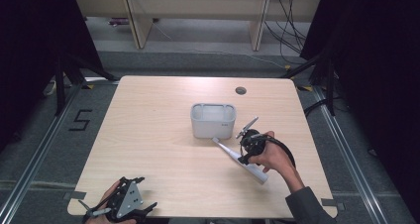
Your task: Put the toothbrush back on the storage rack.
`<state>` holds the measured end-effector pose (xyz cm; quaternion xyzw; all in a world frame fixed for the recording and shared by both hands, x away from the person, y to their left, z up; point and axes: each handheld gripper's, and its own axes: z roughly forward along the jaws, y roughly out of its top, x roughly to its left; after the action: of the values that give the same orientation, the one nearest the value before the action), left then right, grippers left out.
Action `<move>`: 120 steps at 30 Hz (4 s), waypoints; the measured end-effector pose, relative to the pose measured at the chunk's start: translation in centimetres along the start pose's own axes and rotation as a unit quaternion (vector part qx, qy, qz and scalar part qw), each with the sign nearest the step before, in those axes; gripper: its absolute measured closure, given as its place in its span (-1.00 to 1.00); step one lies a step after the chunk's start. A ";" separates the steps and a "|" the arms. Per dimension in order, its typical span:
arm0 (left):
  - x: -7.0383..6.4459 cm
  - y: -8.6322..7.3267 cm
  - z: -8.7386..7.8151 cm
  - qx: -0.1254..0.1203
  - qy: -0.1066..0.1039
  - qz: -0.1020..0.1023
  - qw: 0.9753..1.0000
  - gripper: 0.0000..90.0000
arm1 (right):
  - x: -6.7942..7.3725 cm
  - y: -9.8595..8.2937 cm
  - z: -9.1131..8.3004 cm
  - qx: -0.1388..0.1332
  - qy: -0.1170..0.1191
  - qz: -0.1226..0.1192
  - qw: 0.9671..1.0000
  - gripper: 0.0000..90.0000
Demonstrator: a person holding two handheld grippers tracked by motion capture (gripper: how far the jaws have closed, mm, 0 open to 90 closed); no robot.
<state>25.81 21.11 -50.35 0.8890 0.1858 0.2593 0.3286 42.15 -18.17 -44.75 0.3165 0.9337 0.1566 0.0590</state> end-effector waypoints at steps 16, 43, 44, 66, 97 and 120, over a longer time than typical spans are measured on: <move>-0.1 0.0 0.1 -0.005 0.006 -0.004 1.000 -0.66 | 0.1 0.9 1.8 0.056 0.009 -0.010 0.998 0.30; -0.1 0.1 0.0 -0.007 0.001 -0.001 1.000 -0.66 | 0.1 2.0 3.4 0.141 0.023 -0.024 0.989 0.45; -0.1 0.1 0.0 -0.007 0.001 -0.001 1.000 -0.66 | 0.0 2.0 3.5 0.142 0.022 -0.027 0.989 0.46; -0.2 0.1 0.0 -0.010 0.009 -0.002 1.000 -0.67 | 0.7 2.5 2.7 0.144 0.025 -0.037 0.989 0.48; -0.1 0.1 -0.1 -0.005 0.001 -0.002 1.000 -0.67 | 0.3 0.5 -5.9 -0.192 0.036 0.008 0.981 0.49; -0.1 0.1 -0.1 -0.018 0.003 -0.013 1.000 -0.67 | -0.9 6.1 -7.4 -0.361 0.019 0.037 0.932 0.49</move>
<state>25.70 20.99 -50.27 0.8796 0.1936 0.2613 0.3473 44.79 -16.02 -35.71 0.3055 0.8024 0.4913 0.1462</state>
